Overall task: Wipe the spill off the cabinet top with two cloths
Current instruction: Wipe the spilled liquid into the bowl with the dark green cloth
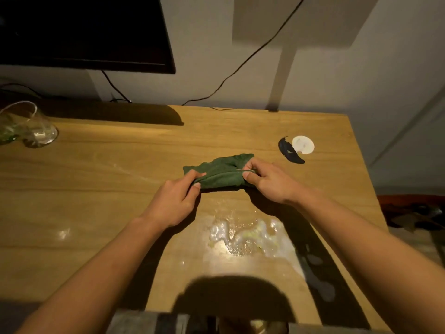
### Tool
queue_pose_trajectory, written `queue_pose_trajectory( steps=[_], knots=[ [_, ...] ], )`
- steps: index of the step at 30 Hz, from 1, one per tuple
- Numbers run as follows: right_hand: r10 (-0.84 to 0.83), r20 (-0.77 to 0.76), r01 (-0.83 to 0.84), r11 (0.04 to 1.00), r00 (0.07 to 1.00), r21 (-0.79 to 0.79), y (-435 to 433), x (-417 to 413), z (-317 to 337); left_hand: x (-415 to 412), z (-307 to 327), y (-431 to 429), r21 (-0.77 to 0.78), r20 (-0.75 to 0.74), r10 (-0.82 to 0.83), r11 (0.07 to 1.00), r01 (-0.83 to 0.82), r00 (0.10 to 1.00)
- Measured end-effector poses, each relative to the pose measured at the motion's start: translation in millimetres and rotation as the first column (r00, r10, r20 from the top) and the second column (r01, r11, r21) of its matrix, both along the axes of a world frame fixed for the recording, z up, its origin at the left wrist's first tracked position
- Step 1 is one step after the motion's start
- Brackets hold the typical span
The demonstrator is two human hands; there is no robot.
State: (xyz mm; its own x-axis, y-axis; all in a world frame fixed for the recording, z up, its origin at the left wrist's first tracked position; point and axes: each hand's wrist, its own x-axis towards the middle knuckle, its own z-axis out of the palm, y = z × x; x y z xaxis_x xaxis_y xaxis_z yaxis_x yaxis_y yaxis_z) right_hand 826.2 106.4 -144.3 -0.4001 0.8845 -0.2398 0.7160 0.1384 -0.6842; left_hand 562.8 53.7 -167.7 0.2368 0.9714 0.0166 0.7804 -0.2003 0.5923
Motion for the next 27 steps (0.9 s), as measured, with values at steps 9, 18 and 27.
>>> queue_pose_trajectory(
  steps=[9, 18, 27],
  knots=[
    [0.087, 0.016, -0.087, 0.996, 0.996, 0.028, -39.5, -8.2, -6.6, 3.6, 3.2, -84.7, -0.044, -0.018, 0.128, 0.991, -0.129, 0.992],
    [0.169, 0.054, -0.17, 0.986, 0.984, -0.002, -65.8, -8.8, -0.3, 26.6, 4.5, -140.1, -0.096, 0.041, 0.323, 0.943, -0.318, 0.946],
    [0.154, 0.044, -0.153, 0.988, 0.987, -0.035, -98.8, 13.0, 2.7, 64.1, 2.4, -176.1, -0.135, 0.154, 0.381, 0.922, -0.362, 0.912]
  ],
)
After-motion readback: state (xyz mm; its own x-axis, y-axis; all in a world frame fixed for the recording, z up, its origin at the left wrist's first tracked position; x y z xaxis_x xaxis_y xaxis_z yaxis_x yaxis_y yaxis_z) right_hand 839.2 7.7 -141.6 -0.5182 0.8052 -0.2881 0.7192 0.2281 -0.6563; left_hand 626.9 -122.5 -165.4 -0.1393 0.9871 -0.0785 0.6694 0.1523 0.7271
